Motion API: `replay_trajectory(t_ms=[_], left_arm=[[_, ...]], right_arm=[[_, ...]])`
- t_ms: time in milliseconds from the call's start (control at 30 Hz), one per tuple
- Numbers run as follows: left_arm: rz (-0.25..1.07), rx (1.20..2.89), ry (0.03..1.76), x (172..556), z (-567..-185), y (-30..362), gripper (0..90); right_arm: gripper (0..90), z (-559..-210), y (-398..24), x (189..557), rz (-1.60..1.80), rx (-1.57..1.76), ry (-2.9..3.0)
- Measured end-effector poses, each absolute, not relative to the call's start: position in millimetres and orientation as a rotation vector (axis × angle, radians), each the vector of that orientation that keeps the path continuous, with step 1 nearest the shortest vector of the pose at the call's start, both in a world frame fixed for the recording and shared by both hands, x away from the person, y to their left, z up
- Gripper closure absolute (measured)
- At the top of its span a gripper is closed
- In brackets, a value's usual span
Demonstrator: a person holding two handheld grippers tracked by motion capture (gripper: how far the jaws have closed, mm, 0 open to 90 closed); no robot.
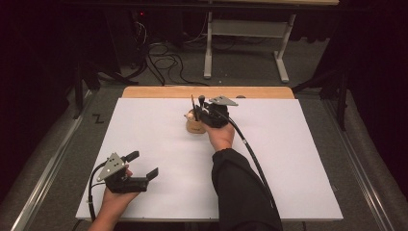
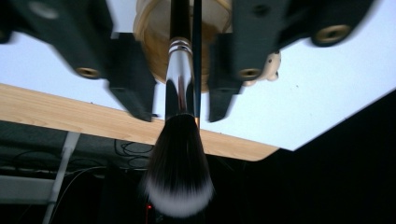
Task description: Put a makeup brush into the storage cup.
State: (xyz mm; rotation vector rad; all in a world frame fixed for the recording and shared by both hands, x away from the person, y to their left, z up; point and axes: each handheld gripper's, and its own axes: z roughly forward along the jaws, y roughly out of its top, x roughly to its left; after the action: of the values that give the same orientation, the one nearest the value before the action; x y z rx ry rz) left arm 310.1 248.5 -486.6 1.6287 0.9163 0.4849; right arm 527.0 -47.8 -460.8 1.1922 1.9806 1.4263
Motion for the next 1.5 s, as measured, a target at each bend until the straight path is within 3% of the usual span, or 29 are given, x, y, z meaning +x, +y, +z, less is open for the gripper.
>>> replay_trajectory(t_ms=[167, 567, 967, 1167, 1333, 1500], left_arm=[[0.485, 1.634, 0.913, 310, -487, 248, 2.5], [0.479, 1.642, 0.91, 313, -488, 248, 2.3], [0.48, 1.641, 0.942, 316, -490, 251, 1.3], [0.487, 1.648, 0.951, 317, -492, 249, 0.6], [0.491, 1.652, 0.959, 318, -492, 249, 0.4], [0.491, 1.647, 0.966, 317, -492, 250, 0.4]], right_arm=[[47.8, -458, -51, 527, 1.436, 1.204, 1.98], [43.0, -446, -63, 512, 1.441, 1.168, 1.997], [32.0, -441, -95, 478, 1.448, 1.086, 2.043], [21.3, -440, -117, 458, 1.477, 1.068, 2.088], [2.2, -442, -138, 439, 1.471, 1.073, 2.098], [0.2, -441, -166, 414, 1.457, 1.048, 2.091]])
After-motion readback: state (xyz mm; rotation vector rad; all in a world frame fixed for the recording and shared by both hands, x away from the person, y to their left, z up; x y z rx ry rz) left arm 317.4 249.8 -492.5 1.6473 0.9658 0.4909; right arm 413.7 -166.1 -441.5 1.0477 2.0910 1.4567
